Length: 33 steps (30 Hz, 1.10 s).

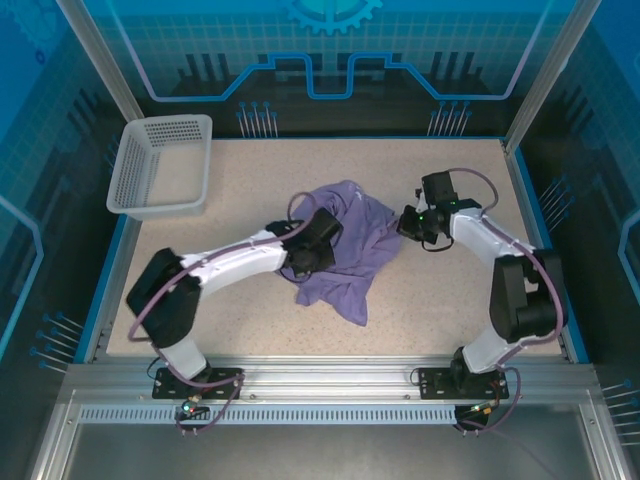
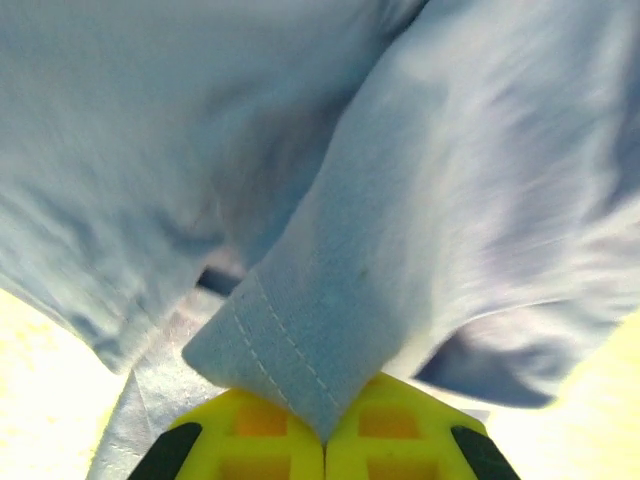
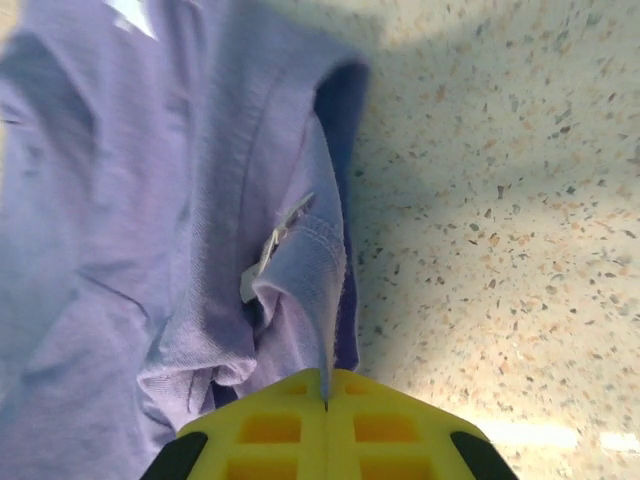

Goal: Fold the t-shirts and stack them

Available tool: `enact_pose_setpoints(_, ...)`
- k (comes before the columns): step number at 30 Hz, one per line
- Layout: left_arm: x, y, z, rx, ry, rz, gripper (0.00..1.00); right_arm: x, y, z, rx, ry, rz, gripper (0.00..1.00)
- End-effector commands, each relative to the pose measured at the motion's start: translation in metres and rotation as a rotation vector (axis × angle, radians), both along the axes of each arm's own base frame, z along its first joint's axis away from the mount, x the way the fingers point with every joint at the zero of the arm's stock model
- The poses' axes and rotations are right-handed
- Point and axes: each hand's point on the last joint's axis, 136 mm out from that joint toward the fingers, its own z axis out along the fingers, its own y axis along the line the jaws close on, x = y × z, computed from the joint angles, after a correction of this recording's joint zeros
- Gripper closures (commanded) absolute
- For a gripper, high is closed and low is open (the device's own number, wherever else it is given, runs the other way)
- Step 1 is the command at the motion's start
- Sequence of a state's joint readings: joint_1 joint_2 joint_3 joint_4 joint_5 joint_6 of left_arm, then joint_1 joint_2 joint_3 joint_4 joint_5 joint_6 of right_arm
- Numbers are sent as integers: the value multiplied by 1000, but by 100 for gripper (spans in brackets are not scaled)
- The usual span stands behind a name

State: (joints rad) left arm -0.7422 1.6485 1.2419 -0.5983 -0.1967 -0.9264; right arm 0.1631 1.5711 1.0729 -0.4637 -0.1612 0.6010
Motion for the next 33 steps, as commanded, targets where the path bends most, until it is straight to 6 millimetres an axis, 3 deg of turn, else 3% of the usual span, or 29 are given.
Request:
enact_pose_setpoints(1,33,22,139,-66,-347,-60,100,-2,-4,69,0,-166,0,100)
enact_pose_setpoints(3,33,33,216,-78,-552,-109,100,-5,-6,118,-5,-291,3,100)
enact_pose_setpoints(5,25,48,280,-97,-732,-109,100,-11,-7,162,-12,-405,6,100)
enact_pose_setpoints(8,4,75,359,-141,-964,-80,100,-28,-6,223,-1,-575,26,100)
enact_pose_setpoints(12,-36,102,438,-221,-1190,-80,100,-60,-4,291,24,-784,72,100)
enact_pose_setpoints(15,-67,119,481,-273,-1326,-88,100,-90,-4,338,35,-950,109,100)
enact_pose_setpoints(19,-99,144,518,-302,-1450,-64,100,-124,-7,383,38,-1114,123,100)
enact_pose_setpoints(23,-112,157,532,-292,-1499,-41,100,-130,-9,397,37,-1143,119,100)
enact_pose_setpoints(27,-97,158,528,-219,-1471,-6,100,-103,-5,388,14,-1064,110,100)
enact_pose_setpoints(33,-50,146,513,-117,-1387,20,100,-35,9,373,-14,-938,93,100)
